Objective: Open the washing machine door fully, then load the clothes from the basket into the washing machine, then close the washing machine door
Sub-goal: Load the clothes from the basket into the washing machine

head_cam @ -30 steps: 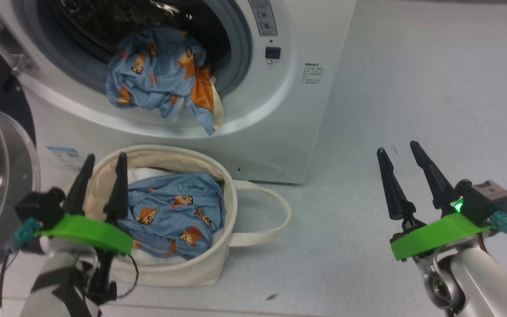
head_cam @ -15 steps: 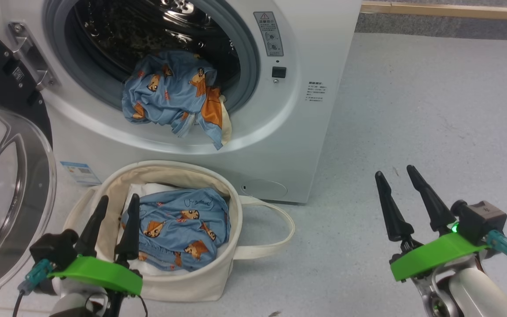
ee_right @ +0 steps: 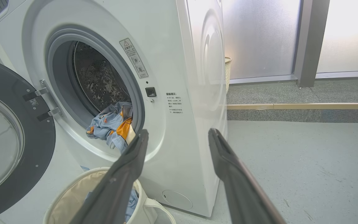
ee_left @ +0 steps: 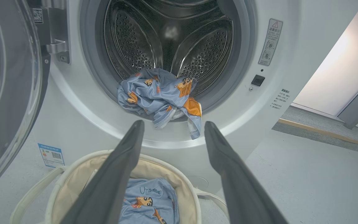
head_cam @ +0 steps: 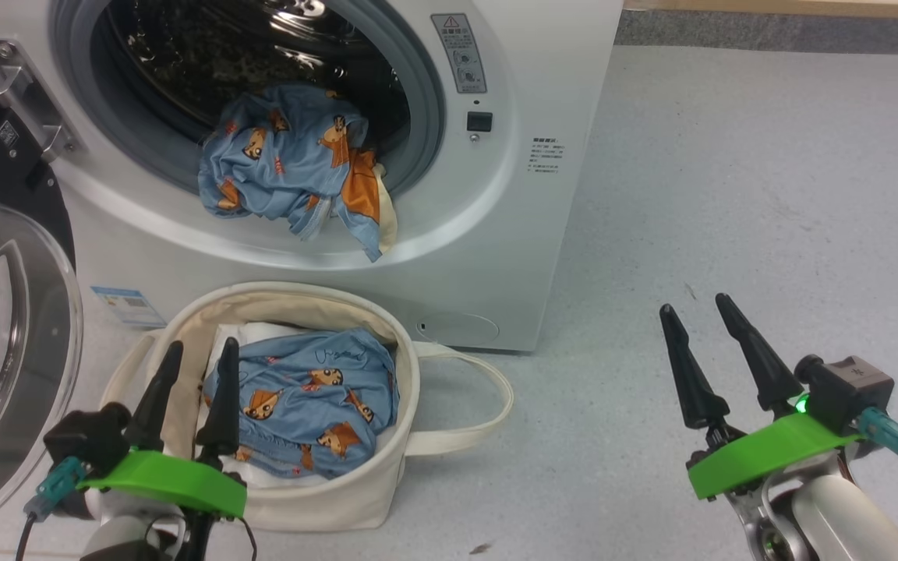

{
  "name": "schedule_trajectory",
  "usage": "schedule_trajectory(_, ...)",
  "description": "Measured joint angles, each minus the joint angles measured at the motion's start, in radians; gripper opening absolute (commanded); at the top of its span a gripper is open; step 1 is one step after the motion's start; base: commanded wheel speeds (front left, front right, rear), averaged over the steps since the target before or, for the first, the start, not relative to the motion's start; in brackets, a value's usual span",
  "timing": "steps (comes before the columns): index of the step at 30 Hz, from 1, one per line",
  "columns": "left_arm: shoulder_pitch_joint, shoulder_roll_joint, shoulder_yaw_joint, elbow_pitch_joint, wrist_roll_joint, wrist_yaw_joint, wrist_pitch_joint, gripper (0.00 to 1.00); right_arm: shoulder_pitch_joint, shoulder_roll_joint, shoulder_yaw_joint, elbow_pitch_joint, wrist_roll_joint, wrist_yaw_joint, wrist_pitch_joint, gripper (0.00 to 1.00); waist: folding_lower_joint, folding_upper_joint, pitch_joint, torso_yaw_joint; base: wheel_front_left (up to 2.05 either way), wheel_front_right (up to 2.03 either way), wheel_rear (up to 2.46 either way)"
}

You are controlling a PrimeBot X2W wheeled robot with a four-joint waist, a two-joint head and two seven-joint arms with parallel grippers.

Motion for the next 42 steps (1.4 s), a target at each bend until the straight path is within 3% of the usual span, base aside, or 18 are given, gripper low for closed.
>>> schedule_trajectory(11,-0.005,0.0,0.007,0.009,0.002,0.0,0.0,1.0,-0.002,0.0,0.0,-0.003,0.0,0.0,0.0,1.0,0.0,0.0,0.02,0.0,0.0,0.0,0.0)
schedule_trajectory(18,-0.041,-0.003,-0.004,0.084,0.006,0.0,0.0,1.0,-0.003,0.001,0.0,-0.007,0.0,0.0,0.0,1.0,0.0,0.0,0.052,-0.003,0.0,0.0,0.0)
schedule_trajectory(34,-0.382,0.023,-0.112,0.377,-0.061,0.0,0.0,1.0,-0.069,0.02,-0.019,-0.042,-0.039,0.0,0.0,1.0,0.0001,0.0,0.25,-0.056,0.0,0.0,0.0)
schedule_trajectory(42,-0.569,0.04,-0.127,0.432,-0.114,0.0,0.0,1.0,-0.101,0.054,-0.051,-0.075,-0.076,0.0,0.0,1.0,0.0002,0.0,0.381,-0.089,0.0,0.0,0.0)
